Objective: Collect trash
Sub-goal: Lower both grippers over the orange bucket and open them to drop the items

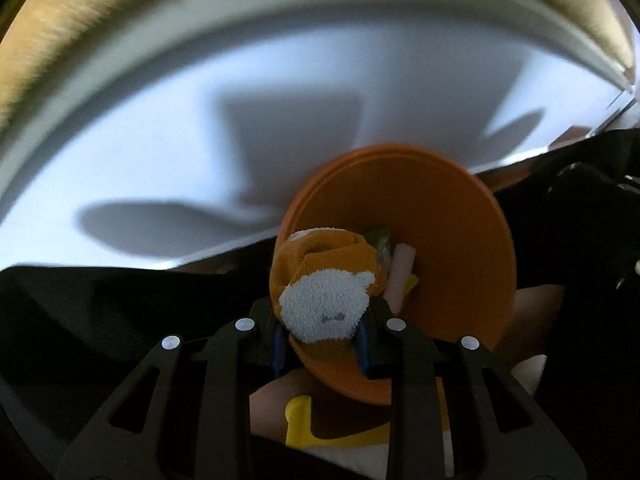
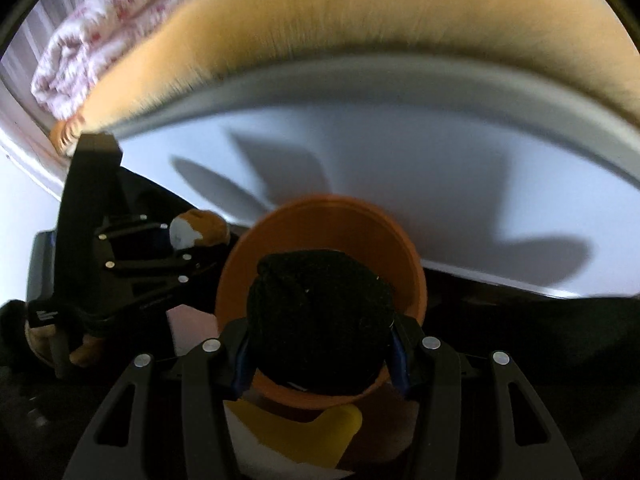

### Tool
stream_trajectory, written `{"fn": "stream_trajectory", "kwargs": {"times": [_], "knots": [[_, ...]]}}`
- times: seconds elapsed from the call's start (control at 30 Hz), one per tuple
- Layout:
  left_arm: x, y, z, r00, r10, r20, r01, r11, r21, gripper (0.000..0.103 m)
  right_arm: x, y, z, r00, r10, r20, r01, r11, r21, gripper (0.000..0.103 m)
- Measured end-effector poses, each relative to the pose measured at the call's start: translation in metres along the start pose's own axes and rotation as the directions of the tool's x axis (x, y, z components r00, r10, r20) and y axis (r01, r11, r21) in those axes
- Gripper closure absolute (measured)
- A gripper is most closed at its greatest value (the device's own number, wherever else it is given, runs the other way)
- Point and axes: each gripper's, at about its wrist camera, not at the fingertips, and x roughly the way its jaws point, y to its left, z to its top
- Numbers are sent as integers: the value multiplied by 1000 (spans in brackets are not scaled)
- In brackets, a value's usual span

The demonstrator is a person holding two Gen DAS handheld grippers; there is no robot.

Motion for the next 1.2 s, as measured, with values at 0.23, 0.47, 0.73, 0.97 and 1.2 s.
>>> {"fn": "stream_trajectory", "kwargs": {"times": [0.23, 0.47, 0.73, 0.97, 1.2], "knots": [[59, 1, 6, 985, 24, -172, -26, 1000, -7, 77, 70, -9, 3, 986, -13, -169, 17, 1000, 22, 52], [69, 2, 5, 977, 36, -210, -37, 999, -4, 77, 92, -20, -6, 967, -29, -254, 44, 997, 55, 51], [68, -5, 5, 975, 45, -217, -47, 999, -3, 68, 94, -21, -9, 963, -32, -268, 48, 997, 56, 47], [65, -14, 5, 979, 77, -191, -74, 997, 25, 31, 85, -29, -3, 974, -28, -224, 53, 993, 106, 30], [56, -9, 1, 985, 36, -169, -36, 999, -2, 31, 65, -36, -15, 984, -30, -178, 57, 987, 149, 27]]}}
